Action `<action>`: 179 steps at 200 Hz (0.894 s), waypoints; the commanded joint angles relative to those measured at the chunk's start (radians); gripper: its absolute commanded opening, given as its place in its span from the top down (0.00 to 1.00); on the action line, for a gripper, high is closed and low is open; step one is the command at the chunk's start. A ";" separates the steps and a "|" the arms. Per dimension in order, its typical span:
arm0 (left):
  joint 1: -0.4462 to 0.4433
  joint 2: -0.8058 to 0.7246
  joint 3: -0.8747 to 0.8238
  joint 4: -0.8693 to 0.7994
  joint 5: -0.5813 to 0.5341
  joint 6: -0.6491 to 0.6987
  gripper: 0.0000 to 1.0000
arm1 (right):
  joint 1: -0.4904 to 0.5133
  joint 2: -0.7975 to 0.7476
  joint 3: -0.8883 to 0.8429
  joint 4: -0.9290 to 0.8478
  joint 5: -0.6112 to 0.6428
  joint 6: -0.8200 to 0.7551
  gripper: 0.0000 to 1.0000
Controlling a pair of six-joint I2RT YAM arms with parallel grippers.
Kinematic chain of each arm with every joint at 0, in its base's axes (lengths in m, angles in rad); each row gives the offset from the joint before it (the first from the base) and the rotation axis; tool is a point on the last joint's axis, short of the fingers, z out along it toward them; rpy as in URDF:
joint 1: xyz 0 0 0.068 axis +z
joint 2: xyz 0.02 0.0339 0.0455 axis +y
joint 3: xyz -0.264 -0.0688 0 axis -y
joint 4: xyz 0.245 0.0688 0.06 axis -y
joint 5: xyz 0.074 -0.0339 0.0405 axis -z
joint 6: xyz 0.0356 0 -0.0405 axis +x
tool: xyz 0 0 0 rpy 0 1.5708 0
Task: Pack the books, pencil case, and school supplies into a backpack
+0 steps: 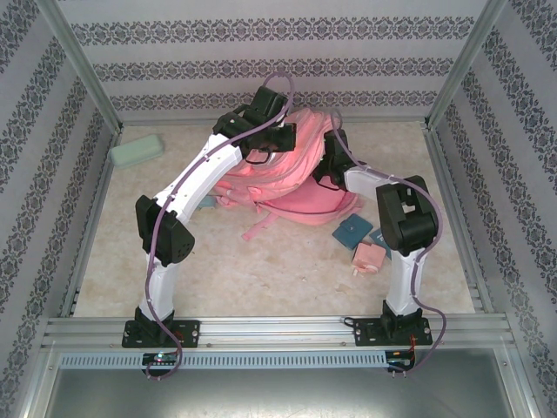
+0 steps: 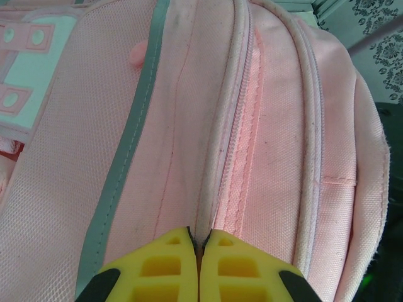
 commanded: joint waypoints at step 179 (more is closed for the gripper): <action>0.047 -0.159 -0.264 0.190 0.108 0.011 1.00 | -0.186 -0.859 -0.473 -0.674 0.287 -0.347 0.45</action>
